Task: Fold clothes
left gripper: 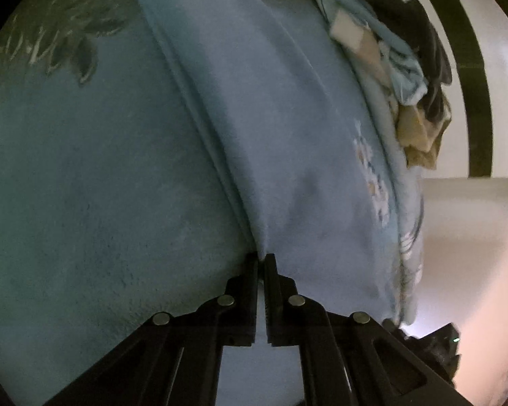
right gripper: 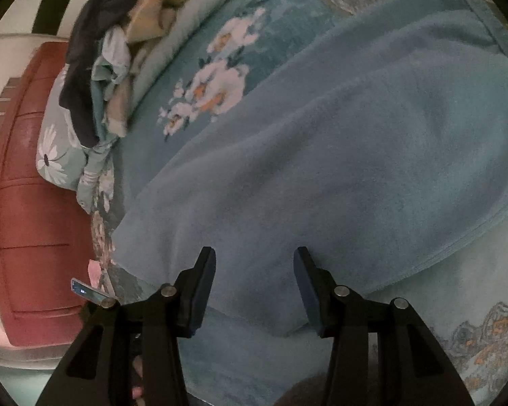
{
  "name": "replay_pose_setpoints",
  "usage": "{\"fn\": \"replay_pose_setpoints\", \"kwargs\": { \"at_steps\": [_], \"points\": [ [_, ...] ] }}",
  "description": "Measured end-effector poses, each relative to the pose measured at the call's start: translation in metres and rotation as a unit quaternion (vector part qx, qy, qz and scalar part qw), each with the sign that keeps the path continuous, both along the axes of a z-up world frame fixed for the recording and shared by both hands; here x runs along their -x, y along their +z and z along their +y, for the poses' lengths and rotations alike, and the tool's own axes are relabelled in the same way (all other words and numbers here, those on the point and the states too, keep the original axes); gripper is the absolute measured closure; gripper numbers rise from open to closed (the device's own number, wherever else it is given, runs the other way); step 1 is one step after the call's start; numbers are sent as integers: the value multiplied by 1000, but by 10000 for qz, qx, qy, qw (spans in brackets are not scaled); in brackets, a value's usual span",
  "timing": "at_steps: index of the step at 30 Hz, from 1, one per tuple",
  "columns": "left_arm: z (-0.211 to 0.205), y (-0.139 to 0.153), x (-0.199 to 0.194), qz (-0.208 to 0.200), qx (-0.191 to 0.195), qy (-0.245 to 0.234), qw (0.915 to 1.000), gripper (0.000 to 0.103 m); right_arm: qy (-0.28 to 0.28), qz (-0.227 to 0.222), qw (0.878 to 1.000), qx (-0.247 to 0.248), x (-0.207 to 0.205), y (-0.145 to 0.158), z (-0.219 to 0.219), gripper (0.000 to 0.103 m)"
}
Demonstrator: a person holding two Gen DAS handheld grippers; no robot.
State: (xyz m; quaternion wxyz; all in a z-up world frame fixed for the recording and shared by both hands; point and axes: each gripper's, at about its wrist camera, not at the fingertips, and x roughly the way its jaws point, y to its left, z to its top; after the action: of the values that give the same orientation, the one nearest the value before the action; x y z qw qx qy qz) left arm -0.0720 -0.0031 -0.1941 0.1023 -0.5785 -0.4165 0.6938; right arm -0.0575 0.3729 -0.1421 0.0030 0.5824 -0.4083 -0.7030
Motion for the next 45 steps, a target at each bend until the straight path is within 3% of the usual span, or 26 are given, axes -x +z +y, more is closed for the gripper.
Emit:
{"fn": "replay_pose_setpoints", "kwargs": {
  "at_steps": [5, 8, 10, 13, 14, 19, 23, 24, 25, 28, 33, 37, 42, 45],
  "points": [
    [-12, 17, 8, 139, -159, -198, 9996, 98, -21, -243, 9997, -51, 1, -6, 1, 54],
    [-49, 31, 19, 361, 129, 189, 9991, 96, -47, -151, 9997, -197, 0, -1, 1, 54],
    [-84, 34, 31, 329, 360, 685, 9965, 83, -94, 29, 9993, -367, -2, 6, 0, 54],
    [-134, 30, 51, 196, 732, 1486, 9860, 69, -164, 298, 9975, -622, -6, 17, -1, 53],
    [-145, 27, 57, 137, 784, 1624, 9835, 67, -187, 388, 9966, -707, -7, 20, -1, 46],
    [-155, 25, 74, 141, 927, 1631, 9821, 65, -242, 543, 9935, -976, -8, 27, -2, 44],
    [-157, 25, 85, 182, 1028, 1552, 9824, 68, -259, 438, 9941, -962, -6, 24, 0, 44],
    [-157, 25, 88, 192, 1053, 1532, 9824, 73, -248, 431, 9941, -966, -5, 24, -1, 44],
    [-158, 25, 91, 202, 1078, 1512, 9824, 87, -238, 422, 9941, -969, -5, 24, -1, 44],
    [-159, 26, 99, 233, 1154, 1453, 9824, 93, -217, 388, 9943, -966, -5, 23, -2, 44],
    [-168, 17, 95, 35, 554, 1746, 9831, 87, -214, 379, 9948, -926, -5, 22, -2, 44],
    [-174, 4, 84, 59, -364, 2212, 9745, 58, -261, 366, 9956, -823, -6, 21, 1, 44],
    [-175, -5, 78, 152, -673, 2420, 9678, 57, -274, 351, 9963, -737, -6, 20, 2, 44],
    [-179, -12, 78, 181, -1032, 2657, 9583, 51, -221, 328, 9966, -724, -5, 18, 0, 44]
  ]
}}
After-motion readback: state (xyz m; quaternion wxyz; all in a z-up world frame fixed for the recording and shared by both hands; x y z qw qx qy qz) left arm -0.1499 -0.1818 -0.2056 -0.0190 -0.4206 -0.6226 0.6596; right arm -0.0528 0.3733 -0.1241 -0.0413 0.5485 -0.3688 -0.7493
